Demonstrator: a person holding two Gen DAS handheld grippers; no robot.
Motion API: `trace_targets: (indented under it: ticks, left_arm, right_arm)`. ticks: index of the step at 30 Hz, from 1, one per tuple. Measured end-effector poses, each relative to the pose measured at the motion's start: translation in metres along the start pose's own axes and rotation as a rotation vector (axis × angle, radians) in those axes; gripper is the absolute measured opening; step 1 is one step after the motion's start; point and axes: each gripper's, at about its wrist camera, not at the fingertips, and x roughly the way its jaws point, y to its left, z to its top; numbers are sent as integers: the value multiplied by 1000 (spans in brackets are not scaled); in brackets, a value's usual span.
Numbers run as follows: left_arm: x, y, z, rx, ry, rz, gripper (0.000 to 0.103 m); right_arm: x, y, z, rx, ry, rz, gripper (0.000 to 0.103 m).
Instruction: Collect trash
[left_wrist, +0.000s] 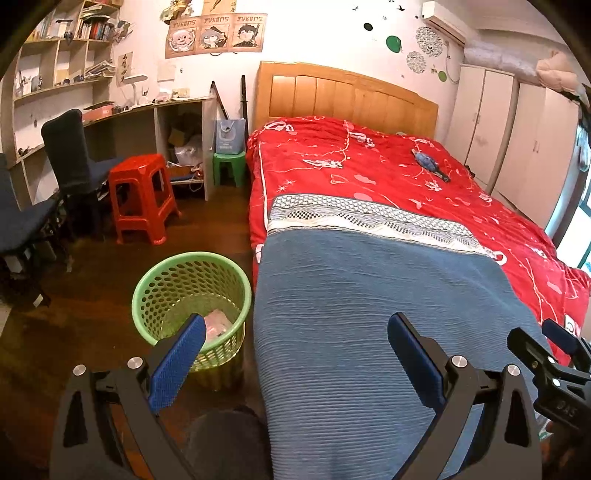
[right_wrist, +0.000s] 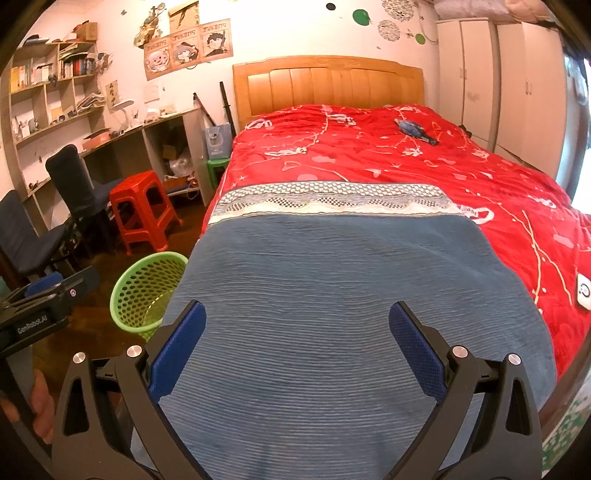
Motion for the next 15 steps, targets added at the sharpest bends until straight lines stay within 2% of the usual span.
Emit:
trace_targets:
  ticks: [15]
  left_arm:
    - [0, 11, -6, -15, 14, 27, 95]
  right_arm:
    - [6, 6, -1, -24, 15, 22, 98]
